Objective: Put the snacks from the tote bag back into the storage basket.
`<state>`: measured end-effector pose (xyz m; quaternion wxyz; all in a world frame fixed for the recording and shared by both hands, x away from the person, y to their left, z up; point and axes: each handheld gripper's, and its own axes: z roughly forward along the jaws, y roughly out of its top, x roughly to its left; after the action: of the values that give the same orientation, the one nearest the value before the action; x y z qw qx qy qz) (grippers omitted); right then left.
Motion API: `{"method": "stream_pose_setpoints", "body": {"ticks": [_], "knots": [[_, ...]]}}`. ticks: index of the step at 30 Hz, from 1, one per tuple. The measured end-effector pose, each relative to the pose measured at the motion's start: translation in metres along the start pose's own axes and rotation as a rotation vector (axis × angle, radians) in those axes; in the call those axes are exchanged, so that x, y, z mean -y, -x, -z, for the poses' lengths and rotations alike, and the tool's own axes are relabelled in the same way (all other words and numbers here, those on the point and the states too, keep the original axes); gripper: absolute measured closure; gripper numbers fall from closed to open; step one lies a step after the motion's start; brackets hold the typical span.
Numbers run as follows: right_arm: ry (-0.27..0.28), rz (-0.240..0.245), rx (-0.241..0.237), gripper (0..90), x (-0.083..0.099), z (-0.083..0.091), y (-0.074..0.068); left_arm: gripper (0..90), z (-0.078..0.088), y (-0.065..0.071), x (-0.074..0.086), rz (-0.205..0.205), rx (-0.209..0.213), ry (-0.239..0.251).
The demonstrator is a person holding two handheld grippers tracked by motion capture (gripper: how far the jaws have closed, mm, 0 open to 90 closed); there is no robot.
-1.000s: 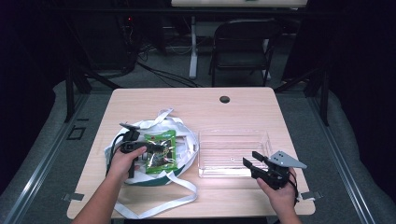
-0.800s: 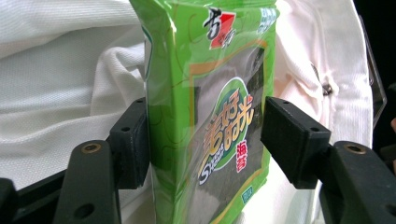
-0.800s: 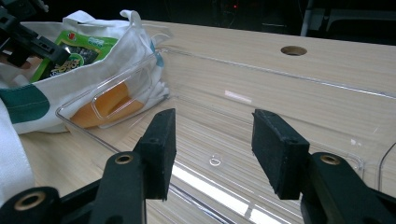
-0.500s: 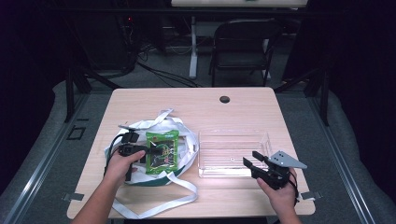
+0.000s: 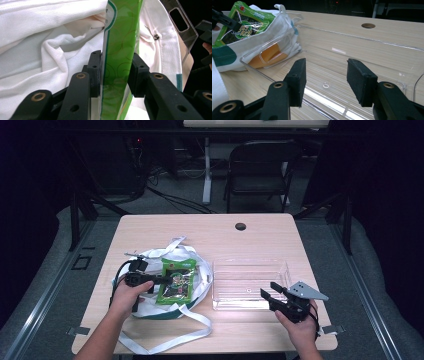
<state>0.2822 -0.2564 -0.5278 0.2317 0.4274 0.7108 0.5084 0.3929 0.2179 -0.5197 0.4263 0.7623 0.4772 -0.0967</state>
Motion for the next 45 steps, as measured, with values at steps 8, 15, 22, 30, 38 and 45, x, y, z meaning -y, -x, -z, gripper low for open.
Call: {"method": "stream_pose_setpoints", "body": {"ticks": [8,15,22,30,38,45], "knots": [[0.003,-0.004,-0.002,49.7,0.0,0.0,0.001,71.7,0.009,-0.002,0.0,0.009,0.018,0.018],[0.0,0.01,-0.012,47.3,-0.001,-0.001,-0.001,71.8,0.018,-0.003,0.0,-0.011,0.012,0.025],[-0.035,0.032,-0.033,45.3,-0.003,-0.006,-0.002,71.8,0.025,-0.001,-0.002,-0.027,0.01,0.043],[-0.075,0.08,-0.041,48.3,-0.017,-0.007,-0.002,71.9,0.032,0.001,-0.005,-0.047,-0.005,0.066],[-0.14,0.114,-0.083,48.1,-0.034,-0.014,-0.002,72.0,0.037,0.002,-0.007,-0.052,-0.002,0.093],[-0.191,0.176,-0.104,46.8,-0.056,-0.016,-0.002,72.0,0.038,0.003,-0.008,-0.066,-0.005,0.094]]}}
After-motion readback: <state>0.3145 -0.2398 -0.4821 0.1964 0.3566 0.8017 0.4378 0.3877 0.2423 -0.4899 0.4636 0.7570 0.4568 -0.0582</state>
